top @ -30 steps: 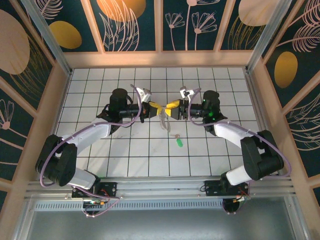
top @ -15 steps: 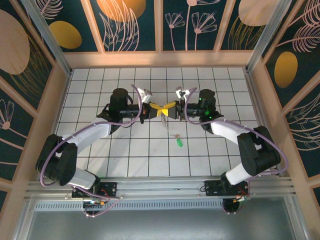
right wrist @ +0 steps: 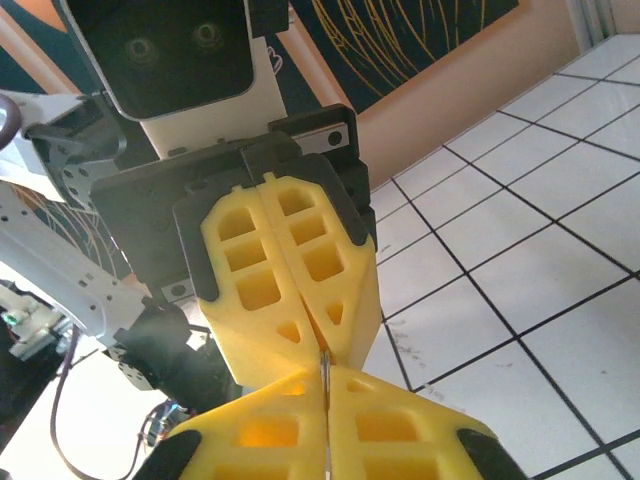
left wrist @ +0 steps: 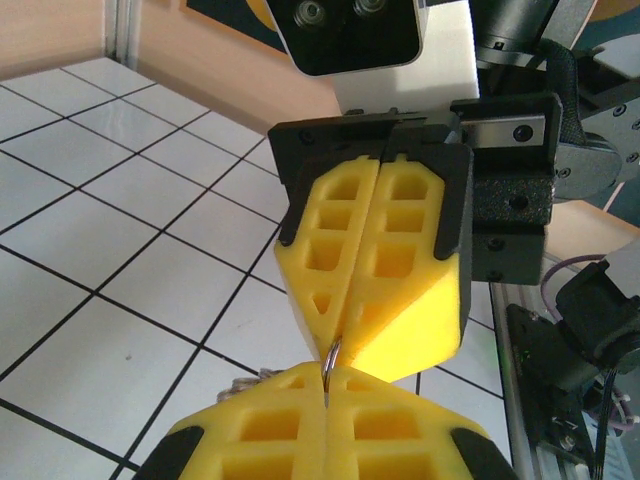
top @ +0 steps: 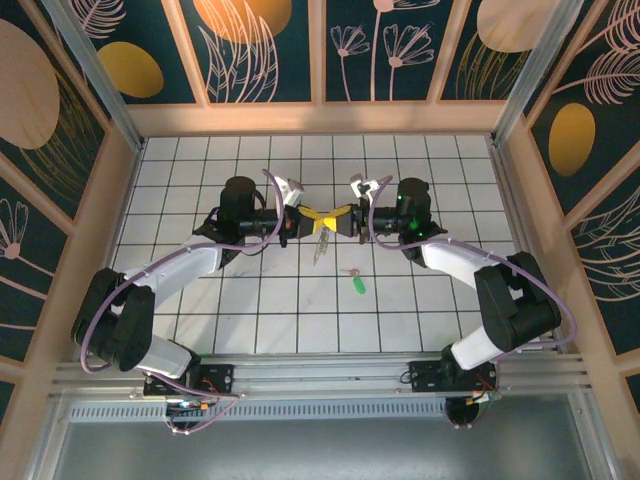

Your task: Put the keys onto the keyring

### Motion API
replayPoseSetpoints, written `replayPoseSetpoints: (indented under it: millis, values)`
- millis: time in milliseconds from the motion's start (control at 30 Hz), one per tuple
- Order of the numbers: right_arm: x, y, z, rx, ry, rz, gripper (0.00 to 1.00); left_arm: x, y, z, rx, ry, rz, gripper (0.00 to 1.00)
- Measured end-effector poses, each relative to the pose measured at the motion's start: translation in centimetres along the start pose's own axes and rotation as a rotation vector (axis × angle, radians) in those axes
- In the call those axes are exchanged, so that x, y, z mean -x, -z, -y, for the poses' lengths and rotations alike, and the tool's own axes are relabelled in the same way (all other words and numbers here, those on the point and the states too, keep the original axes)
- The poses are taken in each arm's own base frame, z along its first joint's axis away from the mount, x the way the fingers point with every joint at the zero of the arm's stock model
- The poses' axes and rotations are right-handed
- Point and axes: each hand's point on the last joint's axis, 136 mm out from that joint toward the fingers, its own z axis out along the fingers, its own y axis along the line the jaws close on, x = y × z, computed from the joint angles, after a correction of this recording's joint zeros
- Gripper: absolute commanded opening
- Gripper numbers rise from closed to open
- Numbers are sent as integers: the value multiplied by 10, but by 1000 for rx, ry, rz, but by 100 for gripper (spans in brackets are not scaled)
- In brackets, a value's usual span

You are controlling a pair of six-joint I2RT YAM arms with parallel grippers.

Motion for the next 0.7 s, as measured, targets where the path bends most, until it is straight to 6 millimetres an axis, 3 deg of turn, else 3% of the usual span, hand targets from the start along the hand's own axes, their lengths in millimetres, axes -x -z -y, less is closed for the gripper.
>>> replayPoseSetpoints:
  millis: [167, 333, 433, 700]
  values:
    - [0, 1, -1, -1, -1, 1, 0, 0, 0, 0, 3, 0, 1, 0]
    - [3, 6, -2, -27, 10, 23, 0, 6, 1, -2, 33, 14, 36, 40]
    - [6, 13, -1, -53, 7, 45, 0, 15, 10, 0, 75, 21, 98, 54]
    - [24, 19, -9, -68, 46, 112, 0, 43, 33, 1, 163, 65, 294, 60]
